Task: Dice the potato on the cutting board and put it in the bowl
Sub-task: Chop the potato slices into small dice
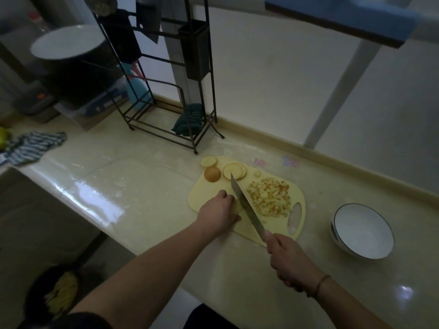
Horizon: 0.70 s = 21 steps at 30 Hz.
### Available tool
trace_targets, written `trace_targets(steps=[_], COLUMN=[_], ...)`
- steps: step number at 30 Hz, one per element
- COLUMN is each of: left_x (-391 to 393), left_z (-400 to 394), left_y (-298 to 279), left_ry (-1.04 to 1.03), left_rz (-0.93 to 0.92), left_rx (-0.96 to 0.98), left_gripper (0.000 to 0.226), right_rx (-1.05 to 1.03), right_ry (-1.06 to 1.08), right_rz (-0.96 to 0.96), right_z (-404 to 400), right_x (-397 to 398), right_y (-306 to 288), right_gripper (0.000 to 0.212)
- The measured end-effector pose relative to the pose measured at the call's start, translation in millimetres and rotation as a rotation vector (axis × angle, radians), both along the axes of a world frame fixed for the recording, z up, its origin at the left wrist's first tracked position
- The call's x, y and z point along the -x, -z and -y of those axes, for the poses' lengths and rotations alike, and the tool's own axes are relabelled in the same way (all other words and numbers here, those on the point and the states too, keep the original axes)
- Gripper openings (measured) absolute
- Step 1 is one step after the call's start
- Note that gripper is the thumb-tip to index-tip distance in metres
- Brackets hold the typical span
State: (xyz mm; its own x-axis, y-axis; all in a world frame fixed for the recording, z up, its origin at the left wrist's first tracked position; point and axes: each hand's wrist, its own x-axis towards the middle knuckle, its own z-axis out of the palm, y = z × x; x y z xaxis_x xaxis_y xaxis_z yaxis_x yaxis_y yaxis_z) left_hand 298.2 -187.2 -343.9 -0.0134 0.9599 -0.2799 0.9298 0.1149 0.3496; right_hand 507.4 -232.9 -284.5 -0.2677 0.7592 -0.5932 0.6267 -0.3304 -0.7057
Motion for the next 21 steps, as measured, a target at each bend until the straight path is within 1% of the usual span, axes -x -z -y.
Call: trace_targets(steps=[8, 11, 14, 19, 21], left_x=[0, -3, -7, -18, -20], left_z=[4, 8, 10, 12, 13], left_y=[-1, -1, -2, 0, 4], left_ry=[-0.041, -0.062, -0.105, -0.216, -0.248], left_rz=[0.046, 0.052, 0.036, 0.004, -0.010], left_rx=[-0.017, -0.035, -0.043, -0.075, -0.090], left_gripper=[0.054, 0.050, 0.049, 0.049, 0.050], right_rx=[0.097, 0.062, 0.052, -0.016, -0.014], right_ry=[-0.015, -0.059, -0.072, -0.165, -0.191], right_rz=[-0.073, -0.036, -0.038, -0.003, -0.011], right_z=[-10, -9, -11, -26, -31], right_x=[-11, -10, -11, -14, -16], right_y=[-6, -6, -7, -1, 5], right_gripper=[0.044, 0.043, 0.043, 0.053, 0.049])
